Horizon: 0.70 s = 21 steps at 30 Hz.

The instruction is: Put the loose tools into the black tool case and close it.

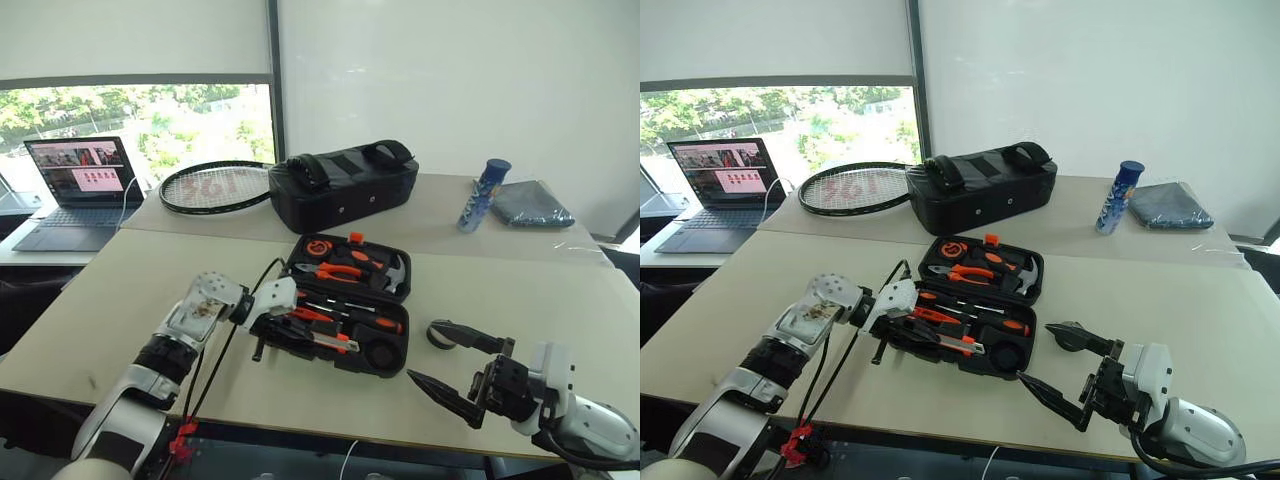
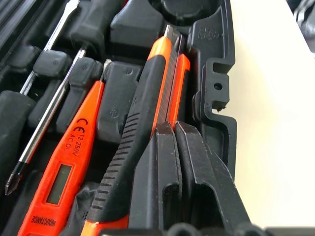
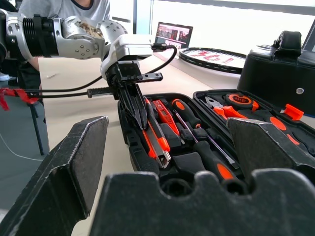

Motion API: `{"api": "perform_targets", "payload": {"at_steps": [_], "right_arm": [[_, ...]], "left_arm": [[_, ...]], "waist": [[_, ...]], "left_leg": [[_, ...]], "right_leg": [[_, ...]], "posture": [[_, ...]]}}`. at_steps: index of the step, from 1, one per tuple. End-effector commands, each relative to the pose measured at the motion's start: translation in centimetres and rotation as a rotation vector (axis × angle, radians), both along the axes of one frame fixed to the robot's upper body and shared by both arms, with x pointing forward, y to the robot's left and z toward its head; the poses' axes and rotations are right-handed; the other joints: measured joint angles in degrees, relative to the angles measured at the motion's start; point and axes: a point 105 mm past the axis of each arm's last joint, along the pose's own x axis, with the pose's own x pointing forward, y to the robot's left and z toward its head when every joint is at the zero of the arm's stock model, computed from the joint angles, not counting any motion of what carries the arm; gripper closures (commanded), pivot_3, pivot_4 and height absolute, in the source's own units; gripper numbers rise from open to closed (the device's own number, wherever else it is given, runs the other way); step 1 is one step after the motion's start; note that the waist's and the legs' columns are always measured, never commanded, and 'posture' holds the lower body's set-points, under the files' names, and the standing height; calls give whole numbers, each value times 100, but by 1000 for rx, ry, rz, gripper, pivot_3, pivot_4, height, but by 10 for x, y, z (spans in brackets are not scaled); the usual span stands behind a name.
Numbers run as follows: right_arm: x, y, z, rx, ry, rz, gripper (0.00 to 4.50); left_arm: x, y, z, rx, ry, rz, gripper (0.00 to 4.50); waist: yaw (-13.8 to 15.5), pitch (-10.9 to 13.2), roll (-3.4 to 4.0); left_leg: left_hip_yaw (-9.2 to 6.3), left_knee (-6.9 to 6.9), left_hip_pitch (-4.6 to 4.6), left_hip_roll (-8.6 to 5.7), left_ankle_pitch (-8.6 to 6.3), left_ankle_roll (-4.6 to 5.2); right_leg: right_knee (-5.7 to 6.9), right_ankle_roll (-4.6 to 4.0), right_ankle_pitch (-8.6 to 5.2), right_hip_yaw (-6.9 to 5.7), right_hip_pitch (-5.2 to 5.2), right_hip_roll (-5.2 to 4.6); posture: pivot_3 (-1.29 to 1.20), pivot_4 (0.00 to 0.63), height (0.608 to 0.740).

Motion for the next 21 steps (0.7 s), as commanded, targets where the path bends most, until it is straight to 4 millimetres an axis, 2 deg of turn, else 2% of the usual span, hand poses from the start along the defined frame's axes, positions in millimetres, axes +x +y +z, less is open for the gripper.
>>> {"api": "perform_targets", "payload": {"at_steps": [1,6,11,21], "right_arm": [[-2,4,7,7,-29,17,0],[-1,5,7,10,-29,20,0],[0,6,7,9,-29,19,0],[0,5,7,8,-31,14,0]], "left_arm": [[1,-7,28,-140,-91,-60,4359],[12,-8,38,-176,-162,-41,4359],[12,-3,22,-96,-157,-54,4359],[9,0,7,-49,-146,-60,4359]], "waist": [[-2,1,-1],[-9,1,-2],[-35,2,-2],[-21,2,-2]], "left_leg": [[0,0,-5,0,0,0],[-3,-1,-26,-1,-1,1],[-2,-3,-24,-1,-1,1],[-3,-3,-26,-1,-1,1]], "right_leg": [[-3,-11,6,-1,-3,0],[-10,-23,14,-5,-18,0],[-9,-23,13,-5,-18,1],[-11,-22,13,-5,-19,0]], "posture": [[0,150,740],[0,150,740],[0,150,740],[0,150,740]]}}
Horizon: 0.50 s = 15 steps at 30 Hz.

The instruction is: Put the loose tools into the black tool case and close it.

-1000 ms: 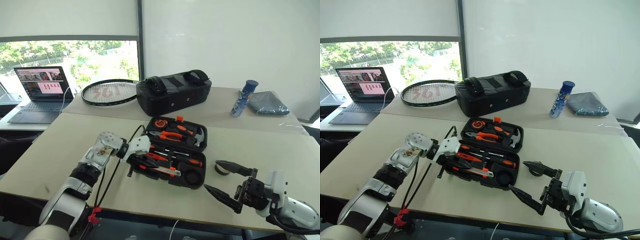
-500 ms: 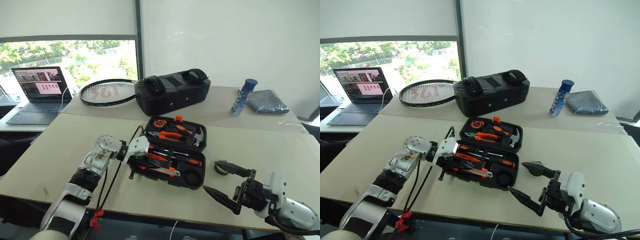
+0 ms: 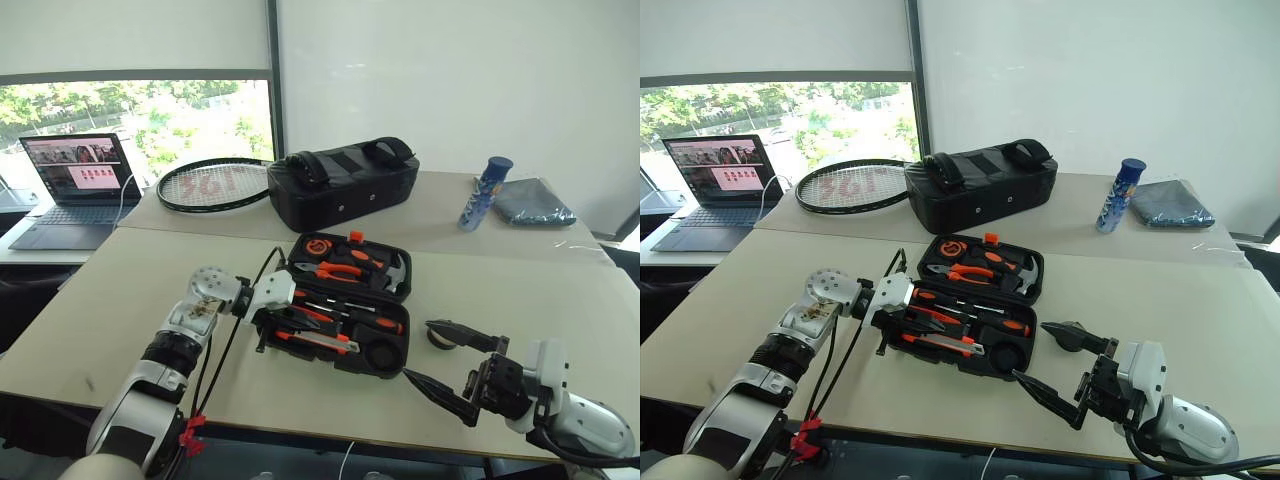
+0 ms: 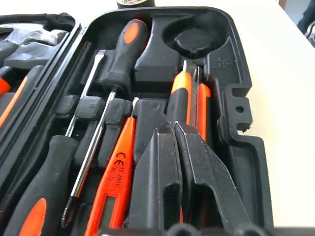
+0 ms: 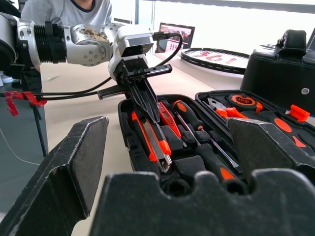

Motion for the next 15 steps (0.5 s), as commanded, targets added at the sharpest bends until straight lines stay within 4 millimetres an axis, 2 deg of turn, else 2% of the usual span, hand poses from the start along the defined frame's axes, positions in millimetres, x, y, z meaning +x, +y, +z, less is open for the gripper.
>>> {"api": "perform_targets", "payload": {"at_steps": [1,7,9,15], "right_arm": [[-1,1,7,-1,-29,3,0],[-2,0,8,1,-33,2,0],[-2,0,7,1,-33,2,0],[-3,0,7,4,-31,-2,0]], "left_arm": [[2,2,-8,59,-35,6,4359],[9,6,-23,145,6,87,4359],[7,9,-28,175,48,103,4359],[-5,16,-42,244,124,85,4359]], "waist": [[-1,0,0],[11,-1,1],[10,-2,2],[-53,-5,8]], "left_leg": [[0,0,0,0,0,0],[1,1,20,-1,0,0],[3,1,37,0,1,0],[5,-5,42,6,2,3]], "right_leg": [[0,0,0,0,0,0],[2,11,-5,1,18,-1],[2,38,-19,2,33,-1],[5,38,-20,9,30,7]], "posture": [[0,150,740],[0,150,740],[0,150,740],[0,150,740]]}}
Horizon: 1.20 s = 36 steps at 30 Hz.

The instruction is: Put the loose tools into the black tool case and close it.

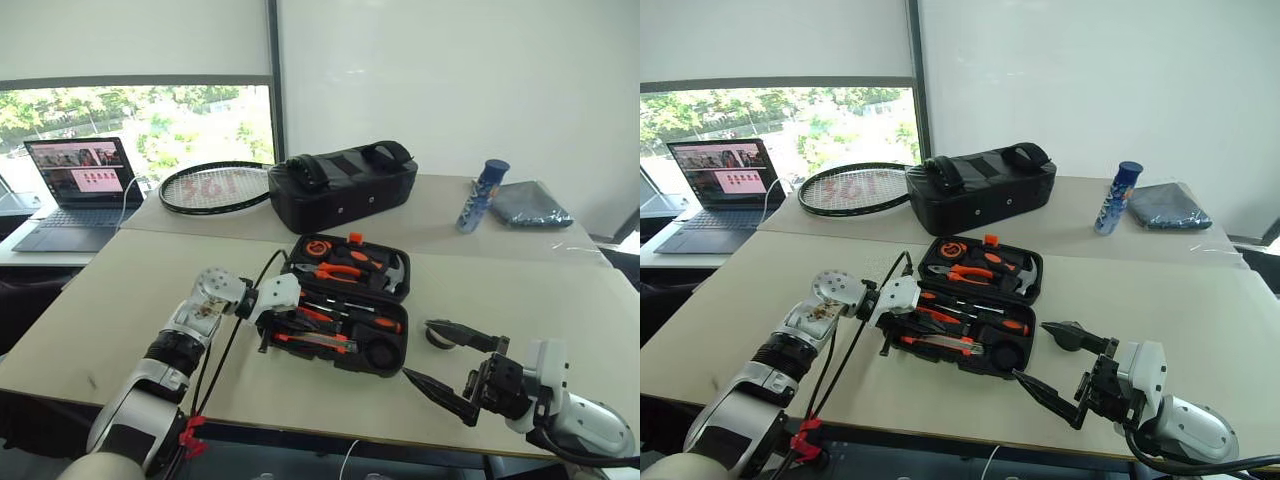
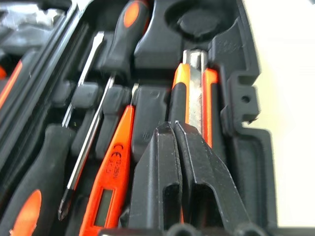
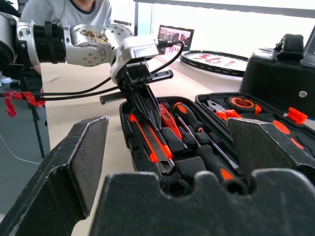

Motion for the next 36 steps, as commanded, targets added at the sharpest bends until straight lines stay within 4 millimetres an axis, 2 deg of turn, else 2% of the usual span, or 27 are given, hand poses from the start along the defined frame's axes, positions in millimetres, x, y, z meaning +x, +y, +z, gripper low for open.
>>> {"api": "perform_targets", "payload": {"at_steps": [1,5,9,12,14,16,17,19,20,22,25,28,31,34,36], "right_arm": [[-3,0,7,3,-36,1,0],[-3,-1,7,1,-35,-4,0],[-7,-14,6,-15,-14,-50,0],[-17,-31,0,-52,35,-97,0],[-23,-44,-5,-78,57,-145,0],[-29,-60,-13,-107,88,-206,0],[-33,-69,-17,-122,105,-244,0],[-37,-79,-23,-141,129,-284,0],[-40,-88,-27,-162,137,-321,0],[-46,-103,-33,-192,152,-387,0],[-52,-114,-40,-249,160,-418,0],[-44,-110,-33,-272,129,-387,0],[-14,-104,-22,-351,154,-390,0],[10,-88,-13,-449,204,-285,0],[24,-81,-15,-549,278,-223,0]], "left_arm": [[-9,12,-28,113,81,22,4359],[-10,3,-17,14,54,6,4359],[-13,4,12,-144,-16,-43,4359],[-14,17,42,-294,-26,-11,3629],[-17,33,50,-323,-31,18,3004],[-19,52,53,-330,-38,71,2323],[-22,61,52,-323,-50,84,1847],[-29,72,49,-318,-60,85,1125],[-35,80,49,-330,-39,91,855],[-44,95,48,-355,5,116,36],[-55,107,54,-412,37,134,36],[-58,109,57,-446,41,155,36],[-62,109,53,-441,69,161,36],[-63,105,48,-434,91,153,36],[-61,100,47,-445,88,152,36]], "waist": [[-7,-2,4],[-1,-2,4],[19,-1,3],[38,2,0],[46,3,-2],[22,3,-1],[19,3,-1],[12,2,0],[23,2,0],[29,3,0],[35,4,-1],[43,4,0],[9,3,2],[-75,4,1],[-83,4,1]], "left_leg": [[0,-4,0,0,0,0],[0,-8,-1,-1,0,0],[0,-8,-10,-1,0,0],[0,-8,-22,-3,0,0],[-5,-7,-38,-1,0,0],[-4,-8,-38,0,0,0],[-3,-11,-35,0,0,0],[-1,-14,-27,1,0,0],[1,-18,-21,0,0,0],[4,-19,-17,1,0,0],[4,-19,-17,5,0,0],[5,-19,-17,10,0,0],[11,-19,-9,8,0,0],[16,-19,0,8,0,0],[16,-19,-1,7,0,0]], "right_leg": [[0,-1,0,0,-1,0],[-3,-7,3,0,-3,-2],[-3,-8,4,0,-12,-3],[-5,-31,18,-1,-21,-6],[-8,-40,22,-8,-33,-5],[-8,-40,23,-7,-34,-5],[-9,-40,23,-6,-31,-6],[-12,-40,22,-4,-28,-8],[-12,-40,22,-3,-24,-10],[-13,-33,17,-3,-21,-11],[-13,-27,10,-4,-23,-11],[-15,-17,3,-4,-22,-14],[-14,-12,1,7,-16,-20],[-11,-12,2,19,-18,-15],[-10,-15,2,14,-18,-5]], "posture": [[0,150,740],[0,150,740],[0,150,740],[0,150,740],[0,150,740],[0,150,740],[0,150,740],[0,150,740],[0,150,740],[0,150,740],[0,150,740],[0,150,740],[0,150,740],[0,150,740],[0,150,740]]}}
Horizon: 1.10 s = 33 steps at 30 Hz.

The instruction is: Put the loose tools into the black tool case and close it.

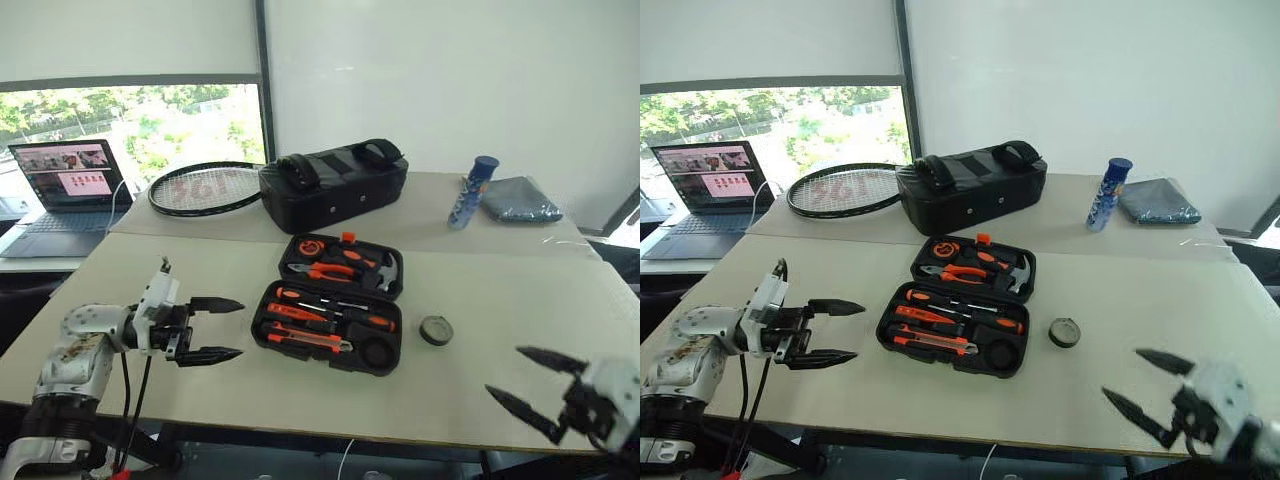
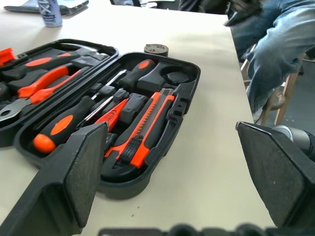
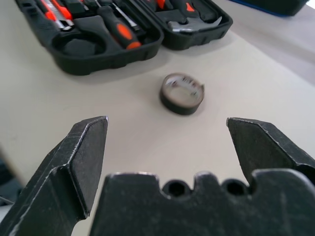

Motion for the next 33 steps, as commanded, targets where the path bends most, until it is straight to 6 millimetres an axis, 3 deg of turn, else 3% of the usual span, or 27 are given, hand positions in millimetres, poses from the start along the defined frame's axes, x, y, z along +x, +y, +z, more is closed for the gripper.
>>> {"api": "perform_targets", "payload": {"at_steps": [1,8,11,12,14,18,24,26,29,31,33], "right_arm": [[20,13,-3,-112,154,66,0],[64,29,-13,-268,244,135,0],[71,36,-21,-301,291,164,0],[72,38,-24,-311,306,173,523],[77,39,-29,-325,326,171,990],[80,37,-33,-374,347,187,2390],[80,45,-7,-377,273,260,4461],[73,58,10,-353,229,345,4461],[56,97,32,-248,190,510,4461],[47,124,36,-209,193,579,4461],[44,138,35,-201,204,607,4461]], "left_arm": [[1,-9,5,-20,-24,-16,36],[4,-22,7,-60,-56,-23,36],[4,-25,8,-68,-55,-22,36],[4,-25,8,-69,-56,-20,0],[4,-26,8,-67,-60,-13,0],[4,-26,10,-70,-64,-7,0],[4,-27,12,-71,-69,-3,0],[3,-28,12,-72,-71,-4,0],[0,-28,10,-75,-68,-9,0],[-1,-29,7,-73,-60,-15,0],[-2,-30,6,-73,-58,-16,0]], "waist": [[-3,1,1],[54,4,-5],[65,4,-5],[74,4,-5],[96,4,-5],[114,4,-4],[111,4,-4],[110,5,-2],[52,7,1],[26,7,0],[-11,7,0]], "left_leg": [[-1,0,-2,2,0,0],[-11,-7,-47,-6,-1,1],[-12,-6,-85,-10,-1,2],[-11,-5,-96,-10,-1,2],[-12,-5,-105,-10,-1,2],[-10,-4,-104,-12,-1,2],[-10,8,-97,-9,0,2],[-9,9,-98,-10,0,2],[-10,9,-96,-7,0,2],[-14,9,-94,-3,0,2],[-18,9,-91,1,0,2]], "right_leg": [[0,-4,1,-1,-1,3],[-25,-34,18,-21,-28,-6],[-29,-28,26,-21,-64,-12],[-27,-27,29,-20,-78,-13],[-21,-28,30,-22,-89,-13],[-9,-29,30,-20,-94,-15],[6,-30,30,-20,-92,-12],[8,-30,30,-20,-94,-12],[8,-30,31,-19,-94,-11],[12,-33,32,-21,-93,-6],[15,-37,35,-21,-92,-3]], "posture": [[0,150,740],[0,150,740],[0,150,740],[0,150,740],[0,150,740],[0,150,740],[0,150,740],[0,150,740],[0,150,740],[0,150,740],[0,150,740]]}}
